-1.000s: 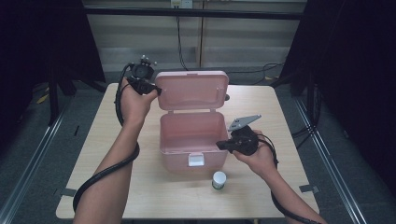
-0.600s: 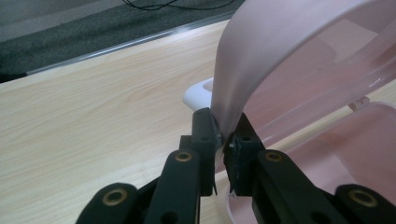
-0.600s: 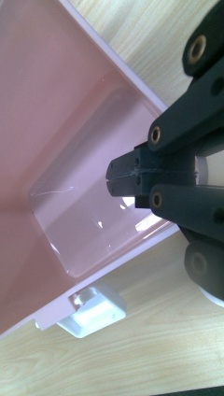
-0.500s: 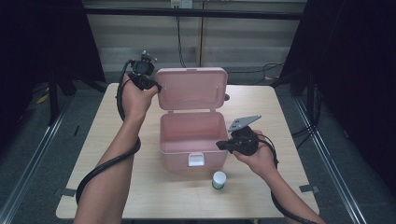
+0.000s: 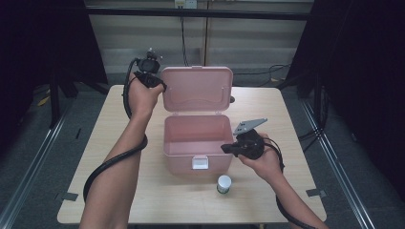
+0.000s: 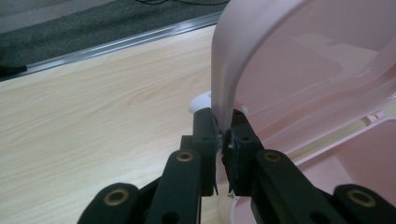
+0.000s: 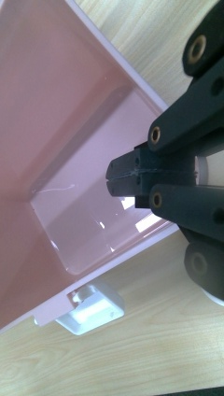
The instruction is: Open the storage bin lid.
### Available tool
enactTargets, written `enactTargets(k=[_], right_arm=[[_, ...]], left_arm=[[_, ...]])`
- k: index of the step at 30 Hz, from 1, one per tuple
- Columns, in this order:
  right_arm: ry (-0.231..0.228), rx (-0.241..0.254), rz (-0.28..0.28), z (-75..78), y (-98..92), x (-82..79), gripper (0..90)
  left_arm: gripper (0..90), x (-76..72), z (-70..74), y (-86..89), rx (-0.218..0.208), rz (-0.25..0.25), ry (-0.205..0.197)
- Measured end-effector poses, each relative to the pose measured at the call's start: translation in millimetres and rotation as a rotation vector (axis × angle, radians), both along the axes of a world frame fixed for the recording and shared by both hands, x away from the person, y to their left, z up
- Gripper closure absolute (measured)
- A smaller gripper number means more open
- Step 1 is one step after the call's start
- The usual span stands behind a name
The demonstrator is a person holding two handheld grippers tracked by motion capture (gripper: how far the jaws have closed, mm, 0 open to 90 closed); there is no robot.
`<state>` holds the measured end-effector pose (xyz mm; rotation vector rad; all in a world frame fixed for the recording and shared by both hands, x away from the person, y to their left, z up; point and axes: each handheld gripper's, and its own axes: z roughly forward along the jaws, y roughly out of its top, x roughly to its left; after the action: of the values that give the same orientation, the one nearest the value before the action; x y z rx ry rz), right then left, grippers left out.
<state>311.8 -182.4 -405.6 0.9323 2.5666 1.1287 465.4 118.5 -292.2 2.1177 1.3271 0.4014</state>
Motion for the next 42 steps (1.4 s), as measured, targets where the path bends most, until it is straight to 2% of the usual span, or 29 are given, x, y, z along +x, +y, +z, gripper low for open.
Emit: enactTargets(k=[7,16,28,37,42], right_arm=[[0.003,-0.025,-0.002,1.4,2.1,-0.1,90.0],[-0.006,0.001,0.003,-0.2,0.5,-0.5,90.0],[-0.009,0.001,0.002,-0.5,0.6,-1.2,90.0],[-0.006,0.007,0.002,-0.6,-0.3,-1.2,90.0],[-0.006,0.009,0.004,-0.7,-0.5,-1.0,90.0]], left_arm=[[84.4,6.9,-0.9,-3.4,0.006,0.003,0.01],[84.3,15.8,-4.4,-7.0,0.013,0.016,0.013],[84.3,26.5,-9.2,-9.6,0.023,0.008,0.018],[84.1,33.9,-15.4,-9.7,0.011,0.017,0.019],[83.9,37.8,-18.0,-10.8,0.022,0.014,0.022]])
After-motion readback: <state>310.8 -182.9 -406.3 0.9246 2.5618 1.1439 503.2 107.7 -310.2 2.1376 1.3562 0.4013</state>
